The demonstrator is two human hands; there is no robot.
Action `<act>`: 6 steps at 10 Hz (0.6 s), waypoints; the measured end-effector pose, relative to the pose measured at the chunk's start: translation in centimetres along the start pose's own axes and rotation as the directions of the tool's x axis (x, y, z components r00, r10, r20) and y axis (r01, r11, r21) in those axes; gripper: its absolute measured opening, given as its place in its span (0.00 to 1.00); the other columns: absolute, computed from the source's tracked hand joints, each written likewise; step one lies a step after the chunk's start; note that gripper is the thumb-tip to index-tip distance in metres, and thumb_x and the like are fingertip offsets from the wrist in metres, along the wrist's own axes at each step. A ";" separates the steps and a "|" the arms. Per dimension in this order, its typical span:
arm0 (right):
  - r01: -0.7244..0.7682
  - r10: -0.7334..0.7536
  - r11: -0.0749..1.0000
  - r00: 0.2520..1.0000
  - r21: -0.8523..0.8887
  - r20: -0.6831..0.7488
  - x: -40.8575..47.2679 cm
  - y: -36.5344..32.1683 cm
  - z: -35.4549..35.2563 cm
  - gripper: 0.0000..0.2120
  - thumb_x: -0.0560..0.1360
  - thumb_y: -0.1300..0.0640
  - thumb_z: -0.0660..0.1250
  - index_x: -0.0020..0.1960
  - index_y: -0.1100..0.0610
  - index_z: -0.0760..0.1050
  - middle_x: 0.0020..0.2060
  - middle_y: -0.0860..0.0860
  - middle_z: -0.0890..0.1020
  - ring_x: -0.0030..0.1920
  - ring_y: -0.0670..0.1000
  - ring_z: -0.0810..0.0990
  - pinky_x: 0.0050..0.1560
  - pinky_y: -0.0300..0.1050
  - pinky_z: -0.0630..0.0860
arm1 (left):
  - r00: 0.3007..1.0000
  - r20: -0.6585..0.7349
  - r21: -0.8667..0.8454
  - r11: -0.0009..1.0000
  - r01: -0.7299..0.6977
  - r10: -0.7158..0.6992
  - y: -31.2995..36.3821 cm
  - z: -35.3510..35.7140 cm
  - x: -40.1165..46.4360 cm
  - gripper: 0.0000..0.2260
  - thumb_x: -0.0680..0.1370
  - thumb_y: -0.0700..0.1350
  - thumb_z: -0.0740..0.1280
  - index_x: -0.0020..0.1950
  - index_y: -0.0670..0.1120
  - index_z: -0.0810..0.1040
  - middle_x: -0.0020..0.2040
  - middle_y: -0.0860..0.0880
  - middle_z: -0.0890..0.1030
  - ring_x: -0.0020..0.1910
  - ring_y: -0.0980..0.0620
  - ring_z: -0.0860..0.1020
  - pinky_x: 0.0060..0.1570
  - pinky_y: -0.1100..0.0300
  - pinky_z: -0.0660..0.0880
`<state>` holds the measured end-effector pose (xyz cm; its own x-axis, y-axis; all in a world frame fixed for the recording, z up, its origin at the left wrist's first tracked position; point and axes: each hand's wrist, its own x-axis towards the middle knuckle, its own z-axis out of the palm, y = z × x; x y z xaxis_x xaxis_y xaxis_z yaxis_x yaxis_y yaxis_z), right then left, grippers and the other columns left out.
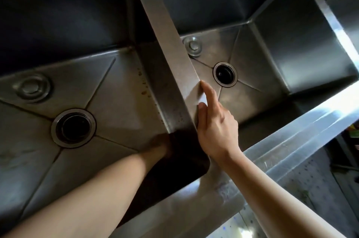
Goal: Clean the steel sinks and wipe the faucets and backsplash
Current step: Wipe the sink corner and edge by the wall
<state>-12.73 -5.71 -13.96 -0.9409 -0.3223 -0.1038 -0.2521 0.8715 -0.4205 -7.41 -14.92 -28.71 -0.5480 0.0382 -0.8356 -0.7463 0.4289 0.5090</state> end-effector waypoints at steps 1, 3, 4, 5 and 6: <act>-0.022 0.022 1.000 1.000 -0.002 0.001 0.0 -0.1 0.0 0.25 0.76 0.47 0.46 0.73 0.44 0.58 0.58 0.51 0.79 0.48 0.60 0.79 0.42 0.48 0.66 | 1.000 0.017 -0.053 0.998 0.020 -0.019 1.0 -0.5 -1.3 0.12 0.79 0.40 0.62 0.61 0.39 0.76 0.59 0.43 0.78 0.58 0.43 0.77 0.58 0.53 0.75; -0.049 0.049 0.999 0.998 -0.003 0.028 -0.2 -0.3 -0.3 0.26 0.76 0.46 0.45 0.74 0.44 0.57 0.62 0.52 0.78 0.52 0.61 0.79 0.45 0.50 0.70 | 0.994 0.071 -0.478 0.877 -0.041 0.086 2.8 -2.2 -7.4 0.12 0.79 0.34 0.60 0.41 0.46 0.77 0.39 0.47 0.79 0.34 0.57 0.76 0.33 0.70 0.73; -0.068 0.066 0.997 0.996 0.025 0.067 -0.3 -0.6 -0.6 0.24 0.77 0.47 0.46 0.74 0.43 0.56 0.62 0.53 0.78 0.53 0.60 0.79 0.48 0.52 0.72 | 0.993 0.005 -0.678 0.730 -0.081 0.115 4.0 -2.3 -9.6 0.11 0.79 0.33 0.60 0.42 0.45 0.77 0.37 0.45 0.79 0.28 0.57 0.77 0.26 0.69 0.72; -0.092 0.083 0.993 0.989 0.073 0.121 0.2 -0.8 -1.3 0.21 0.81 0.52 0.51 0.74 0.44 0.57 0.61 0.53 0.77 0.56 0.59 0.77 0.49 0.51 0.72 | 0.995 -0.091 -0.748 0.655 -0.102 0.051 5.5 -2.0 -10.1 0.06 0.79 0.35 0.61 0.48 0.43 0.77 0.40 0.44 0.80 0.35 0.51 0.79 0.31 0.65 0.75; -0.100 0.093 0.993 0.990 0.062 0.101 2.4 -1.0 -2.0 0.22 0.81 0.53 0.53 0.74 0.45 0.58 0.64 0.52 0.76 0.60 0.58 0.75 0.51 0.49 0.70 | 0.974 -0.228 -0.678 0.717 -0.161 0.002 6.0 -1.3 -8.8 0.08 0.78 0.43 0.62 0.56 0.45 0.75 0.50 0.45 0.80 0.50 0.46 0.79 0.49 0.55 0.76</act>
<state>-15.15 -6.62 -11.99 -0.9326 -0.2754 -0.2334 -0.1425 0.8749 -0.4628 -7.55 -13.87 -18.07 -0.6214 -0.1681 -0.7653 -0.7035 -0.3104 0.6394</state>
